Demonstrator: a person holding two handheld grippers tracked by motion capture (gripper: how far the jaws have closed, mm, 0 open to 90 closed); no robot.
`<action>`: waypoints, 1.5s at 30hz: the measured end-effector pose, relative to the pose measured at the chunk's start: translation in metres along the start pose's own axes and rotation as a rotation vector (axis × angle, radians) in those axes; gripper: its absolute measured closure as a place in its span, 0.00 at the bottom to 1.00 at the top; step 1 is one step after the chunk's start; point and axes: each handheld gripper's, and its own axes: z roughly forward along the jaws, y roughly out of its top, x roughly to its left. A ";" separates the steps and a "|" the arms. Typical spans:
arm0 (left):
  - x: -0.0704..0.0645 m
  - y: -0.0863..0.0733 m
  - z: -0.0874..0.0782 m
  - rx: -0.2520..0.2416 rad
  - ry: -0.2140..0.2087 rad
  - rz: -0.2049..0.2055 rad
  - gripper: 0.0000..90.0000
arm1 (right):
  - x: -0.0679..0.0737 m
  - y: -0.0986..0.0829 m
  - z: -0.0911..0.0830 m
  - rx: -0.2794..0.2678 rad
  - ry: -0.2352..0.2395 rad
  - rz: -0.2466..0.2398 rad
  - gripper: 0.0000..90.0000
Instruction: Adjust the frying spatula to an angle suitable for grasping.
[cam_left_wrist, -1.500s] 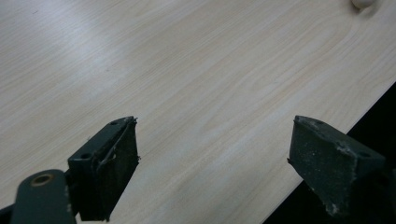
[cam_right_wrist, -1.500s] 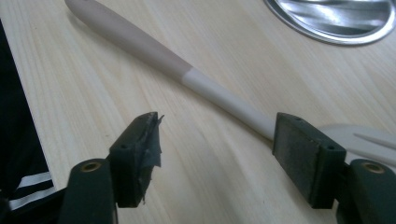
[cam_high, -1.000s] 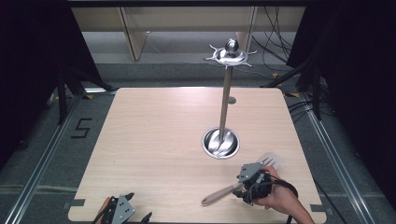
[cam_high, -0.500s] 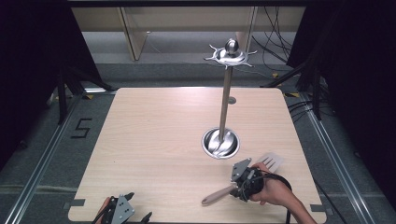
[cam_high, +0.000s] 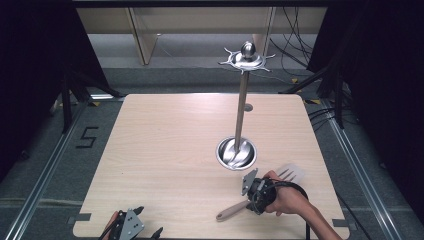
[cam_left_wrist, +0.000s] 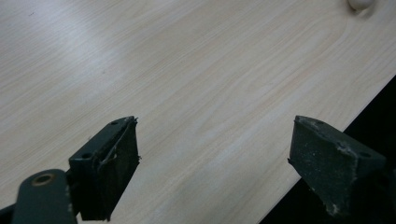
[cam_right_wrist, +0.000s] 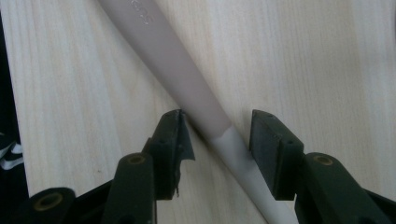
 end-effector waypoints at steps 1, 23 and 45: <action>0.000 0.000 0.000 -0.001 0.002 0.002 0.17 | 0.001 0.000 -0.002 0.033 -0.010 0.022 0.63; -0.001 0.000 0.000 -0.020 0.000 -0.003 0.17 | -0.008 0.009 -0.004 0.145 0.000 0.077 0.82; -0.001 0.000 0.000 -0.027 0.006 0.002 0.17 | -0.009 0.011 -0.002 0.163 -0.003 0.043 0.85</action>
